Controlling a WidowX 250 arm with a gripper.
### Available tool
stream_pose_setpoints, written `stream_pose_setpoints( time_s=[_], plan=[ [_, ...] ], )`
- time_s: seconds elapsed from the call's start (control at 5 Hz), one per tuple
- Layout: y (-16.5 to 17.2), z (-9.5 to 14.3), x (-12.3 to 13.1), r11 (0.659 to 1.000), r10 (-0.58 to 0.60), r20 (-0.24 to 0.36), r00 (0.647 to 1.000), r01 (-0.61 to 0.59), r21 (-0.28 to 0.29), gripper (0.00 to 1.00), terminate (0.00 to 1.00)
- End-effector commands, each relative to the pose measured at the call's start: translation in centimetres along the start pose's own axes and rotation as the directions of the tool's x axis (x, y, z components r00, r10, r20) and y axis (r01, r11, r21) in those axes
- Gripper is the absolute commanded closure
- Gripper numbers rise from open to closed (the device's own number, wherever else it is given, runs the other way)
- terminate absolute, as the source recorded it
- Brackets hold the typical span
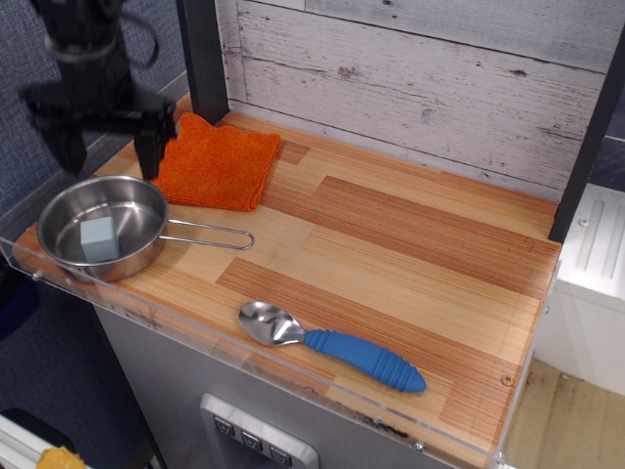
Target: Put the grey cube in the bowl.
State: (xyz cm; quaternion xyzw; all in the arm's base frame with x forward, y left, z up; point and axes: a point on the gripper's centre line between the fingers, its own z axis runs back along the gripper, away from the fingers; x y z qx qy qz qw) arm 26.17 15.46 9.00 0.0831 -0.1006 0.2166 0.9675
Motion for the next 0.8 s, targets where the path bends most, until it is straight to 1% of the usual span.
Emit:
stream_pose_setpoints(
  time_s=[0.0, 0.4, 0.6],
  plan=[
    [-1.2, 4.65, 0.32, 0.998, -0.04, 0.13, 0.991, 0.046, -0.043, 0.0, 0.0],
    [-1.2, 4.65, 0.32, 0.998, -0.04, 0.13, 0.991, 0.046, -0.043, 0.0, 0.0],
    [-1.2, 4.65, 0.32, 0.998, -0.04, 0.13, 0.991, 0.046, -0.043, 0.0, 1.0]
  ],
)
